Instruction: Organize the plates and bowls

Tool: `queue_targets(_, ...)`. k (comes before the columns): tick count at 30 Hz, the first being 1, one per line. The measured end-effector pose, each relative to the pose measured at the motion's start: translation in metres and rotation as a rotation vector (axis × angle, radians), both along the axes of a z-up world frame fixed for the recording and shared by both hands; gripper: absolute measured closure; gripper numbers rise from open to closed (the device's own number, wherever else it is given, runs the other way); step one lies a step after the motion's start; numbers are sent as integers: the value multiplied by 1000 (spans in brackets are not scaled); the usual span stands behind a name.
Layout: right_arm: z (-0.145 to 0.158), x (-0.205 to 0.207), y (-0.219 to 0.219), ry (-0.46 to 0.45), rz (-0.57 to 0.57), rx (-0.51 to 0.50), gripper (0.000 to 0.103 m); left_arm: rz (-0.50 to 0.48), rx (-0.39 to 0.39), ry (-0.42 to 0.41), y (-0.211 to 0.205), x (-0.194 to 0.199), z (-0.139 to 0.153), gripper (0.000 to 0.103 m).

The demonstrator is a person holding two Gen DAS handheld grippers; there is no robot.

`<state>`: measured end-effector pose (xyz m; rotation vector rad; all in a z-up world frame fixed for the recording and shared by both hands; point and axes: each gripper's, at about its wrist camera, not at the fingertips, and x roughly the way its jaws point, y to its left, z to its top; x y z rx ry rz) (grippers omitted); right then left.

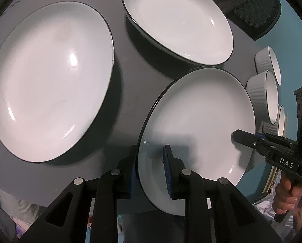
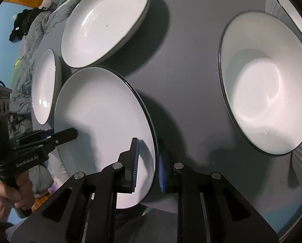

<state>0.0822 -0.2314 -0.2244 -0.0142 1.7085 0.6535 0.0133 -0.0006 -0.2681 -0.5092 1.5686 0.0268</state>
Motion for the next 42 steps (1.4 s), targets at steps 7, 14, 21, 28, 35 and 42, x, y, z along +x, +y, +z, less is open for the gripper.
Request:
queue_targets(7,10,14,6,-10,6,8,86,1,12,-20,9,15,22,80)
queue_targets(14,20,40,17,-38,18,11,86,7,34,-53,32,32,46,80)
queue_targets(21,24,69,40,-62,27,19,86,25,57,-69,57,69,53,80)
queue_targets(28,19,96,69,-58,14,20,86,34,101,-69,80,104,49,78)
queue_targets(35,8,119,81,-31,13,15,86,35,130,-47,84,124,37,77)
queue_targets(42,-3,131,87,1,20,2,86,50,135,-15,86,135,24,77)
